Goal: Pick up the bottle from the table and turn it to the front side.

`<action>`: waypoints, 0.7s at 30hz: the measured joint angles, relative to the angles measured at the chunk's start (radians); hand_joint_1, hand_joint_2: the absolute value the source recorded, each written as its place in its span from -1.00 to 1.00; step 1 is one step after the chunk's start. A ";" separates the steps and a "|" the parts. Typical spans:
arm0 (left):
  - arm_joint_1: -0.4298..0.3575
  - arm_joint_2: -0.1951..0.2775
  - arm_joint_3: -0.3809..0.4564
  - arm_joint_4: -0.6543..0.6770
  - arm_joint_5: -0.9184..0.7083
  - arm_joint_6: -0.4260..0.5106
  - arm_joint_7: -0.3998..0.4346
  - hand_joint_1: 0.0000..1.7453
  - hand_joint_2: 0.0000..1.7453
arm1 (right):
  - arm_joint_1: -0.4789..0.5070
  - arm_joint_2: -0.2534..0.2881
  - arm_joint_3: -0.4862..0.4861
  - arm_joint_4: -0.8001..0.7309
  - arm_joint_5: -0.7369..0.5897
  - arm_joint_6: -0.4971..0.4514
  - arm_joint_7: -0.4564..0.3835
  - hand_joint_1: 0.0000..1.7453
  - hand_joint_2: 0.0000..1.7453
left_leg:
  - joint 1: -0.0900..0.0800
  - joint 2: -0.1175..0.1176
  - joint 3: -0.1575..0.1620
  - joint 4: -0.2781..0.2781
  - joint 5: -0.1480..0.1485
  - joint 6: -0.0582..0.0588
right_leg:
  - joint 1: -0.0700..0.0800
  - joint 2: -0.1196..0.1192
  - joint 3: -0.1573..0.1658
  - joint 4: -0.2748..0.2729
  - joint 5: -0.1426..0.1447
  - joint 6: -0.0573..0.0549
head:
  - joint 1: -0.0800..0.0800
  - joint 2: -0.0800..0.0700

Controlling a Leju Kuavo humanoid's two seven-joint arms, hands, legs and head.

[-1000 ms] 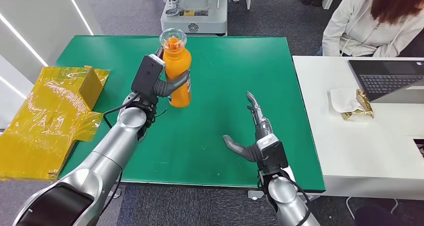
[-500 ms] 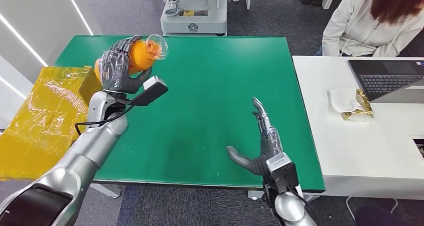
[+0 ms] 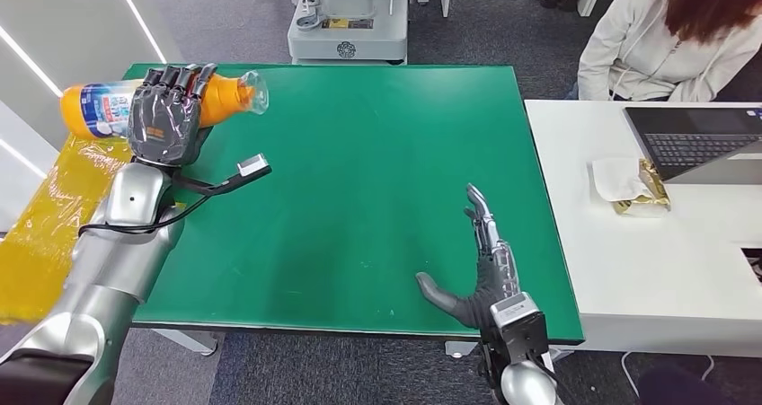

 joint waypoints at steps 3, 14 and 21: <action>0.030 0.017 0.003 -0.005 -0.013 0.000 0.057 1.00 1.00 | 0.002 -0.008 0.001 -0.012 -0.002 -0.002 0.001 -1.00 1.00 | 0.000 0.000 0.000 0.000 0.000 0.000 | 0.000 0.000 0.000 0.000 0.000 0.000 | 0.000 0.000; 0.110 0.077 -0.024 0.009 -0.014 0.000 0.190 1.00 1.00 | 0.010 -0.036 0.008 -0.036 -0.033 -0.001 0.000 -1.00 1.00 | 0.000 0.000 0.000 0.000 0.000 0.000 | 0.000 0.001 0.000 0.000 0.000 0.000 | 0.000 0.000; 0.231 0.142 -0.054 0.064 -0.014 0.000 0.252 1.00 1.00 | 0.017 -0.043 0.007 -0.046 -0.057 0.041 -0.009 -1.00 1.00 | 0.001 0.003 0.000 -0.001 -0.002 -0.002 | 0.000 0.004 -0.002 0.000 -0.001 -0.001 | 0.000 0.000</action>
